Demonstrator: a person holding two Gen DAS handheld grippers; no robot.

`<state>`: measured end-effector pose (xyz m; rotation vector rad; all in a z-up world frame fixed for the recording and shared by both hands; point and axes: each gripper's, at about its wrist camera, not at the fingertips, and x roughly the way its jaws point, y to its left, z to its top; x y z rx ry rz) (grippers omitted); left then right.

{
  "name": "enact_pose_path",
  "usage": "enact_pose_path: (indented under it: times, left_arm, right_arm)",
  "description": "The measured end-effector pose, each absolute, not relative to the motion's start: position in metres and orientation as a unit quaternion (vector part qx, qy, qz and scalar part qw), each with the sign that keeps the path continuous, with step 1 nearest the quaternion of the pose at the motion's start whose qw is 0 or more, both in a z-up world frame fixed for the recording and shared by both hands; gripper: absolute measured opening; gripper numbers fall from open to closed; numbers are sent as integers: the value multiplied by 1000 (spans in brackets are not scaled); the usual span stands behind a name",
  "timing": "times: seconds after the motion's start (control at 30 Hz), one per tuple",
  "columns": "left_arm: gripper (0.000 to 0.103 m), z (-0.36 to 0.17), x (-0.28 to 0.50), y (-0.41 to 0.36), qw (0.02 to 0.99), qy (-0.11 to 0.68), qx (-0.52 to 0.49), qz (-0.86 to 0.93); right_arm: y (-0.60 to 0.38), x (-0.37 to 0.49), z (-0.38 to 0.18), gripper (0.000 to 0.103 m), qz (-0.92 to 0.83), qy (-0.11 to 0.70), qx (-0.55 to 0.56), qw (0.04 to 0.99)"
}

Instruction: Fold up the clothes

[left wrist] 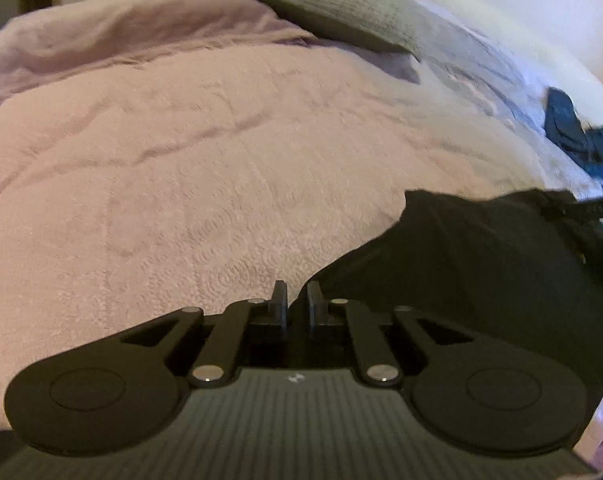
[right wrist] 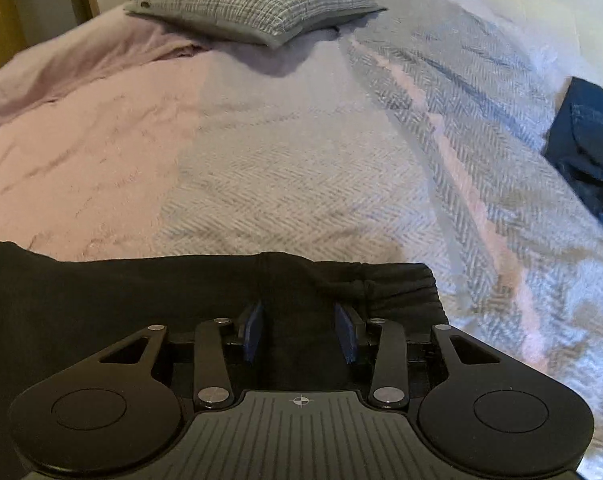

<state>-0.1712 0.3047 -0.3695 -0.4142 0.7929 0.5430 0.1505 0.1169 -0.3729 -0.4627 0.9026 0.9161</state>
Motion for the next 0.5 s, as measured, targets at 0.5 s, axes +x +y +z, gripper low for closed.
enact_pose_path:
  times: [0.5]
  left_arm:
    - [12,-398,-122,303,866,345,-287,220]
  right_arm:
    - [120,130,-394,35,470,375,-231,765]
